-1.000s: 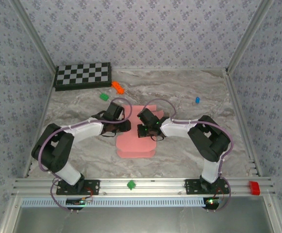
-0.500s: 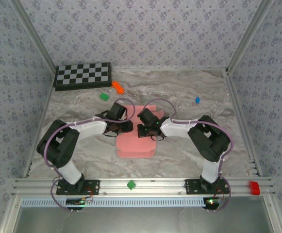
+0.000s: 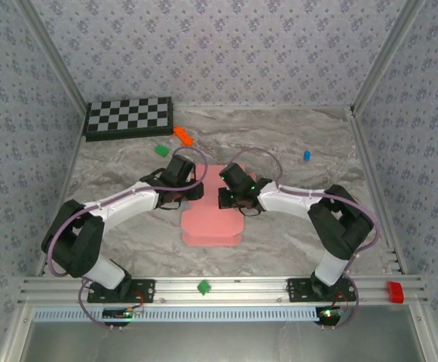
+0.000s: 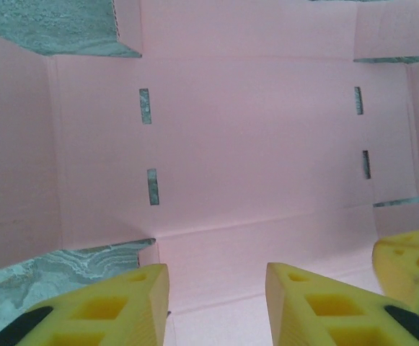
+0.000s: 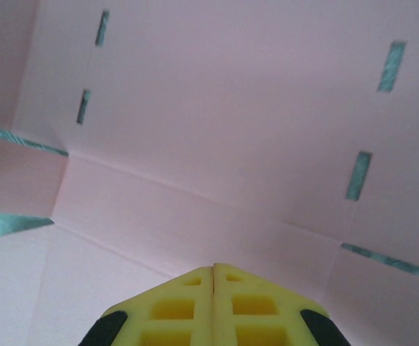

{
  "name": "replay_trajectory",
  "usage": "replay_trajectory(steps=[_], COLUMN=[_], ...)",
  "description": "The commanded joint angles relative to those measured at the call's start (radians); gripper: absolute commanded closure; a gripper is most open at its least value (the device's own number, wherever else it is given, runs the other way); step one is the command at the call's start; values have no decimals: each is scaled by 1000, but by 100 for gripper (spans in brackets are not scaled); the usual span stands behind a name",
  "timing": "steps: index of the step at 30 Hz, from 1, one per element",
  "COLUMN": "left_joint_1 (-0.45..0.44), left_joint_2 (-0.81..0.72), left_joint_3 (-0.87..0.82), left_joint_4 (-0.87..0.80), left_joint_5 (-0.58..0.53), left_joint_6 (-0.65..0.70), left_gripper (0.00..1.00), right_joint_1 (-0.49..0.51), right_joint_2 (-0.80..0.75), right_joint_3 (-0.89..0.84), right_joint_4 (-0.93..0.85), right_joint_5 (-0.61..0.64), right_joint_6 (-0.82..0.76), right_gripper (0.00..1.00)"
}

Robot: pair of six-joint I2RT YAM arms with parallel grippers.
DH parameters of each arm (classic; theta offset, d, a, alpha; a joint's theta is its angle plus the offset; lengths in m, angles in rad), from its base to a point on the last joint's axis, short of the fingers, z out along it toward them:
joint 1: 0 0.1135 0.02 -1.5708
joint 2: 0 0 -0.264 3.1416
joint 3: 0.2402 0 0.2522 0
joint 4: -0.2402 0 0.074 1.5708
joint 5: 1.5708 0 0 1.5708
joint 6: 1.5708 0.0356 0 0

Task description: Fold the paper box

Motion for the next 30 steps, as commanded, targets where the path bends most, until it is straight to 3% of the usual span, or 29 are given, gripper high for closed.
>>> replay_trajectory(steps=[1,9,22,30], left_joint_1=[-32,-65,-75,-73], left_joint_2=[-30,-7,92,161], left_joint_3=[16,-51,-104,-84], left_joint_4=[-71,-41,17,-37], left_joint_5=[-19,44,114,18], left_joint_6=[10,-38,-85,-69], left_gripper=[66,100,100,100], right_joint_1=[-44,-124,-168,-169], right_joint_2=[12,132,284,242], right_joint_3=[48,176,279,194], right_joint_4=[-34,-102,-130,-139], right_joint_5=[-37,-124,-167,-116], right_joint_6=[-49,-181,-188,-161], right_gripper=[98,100,100,100])
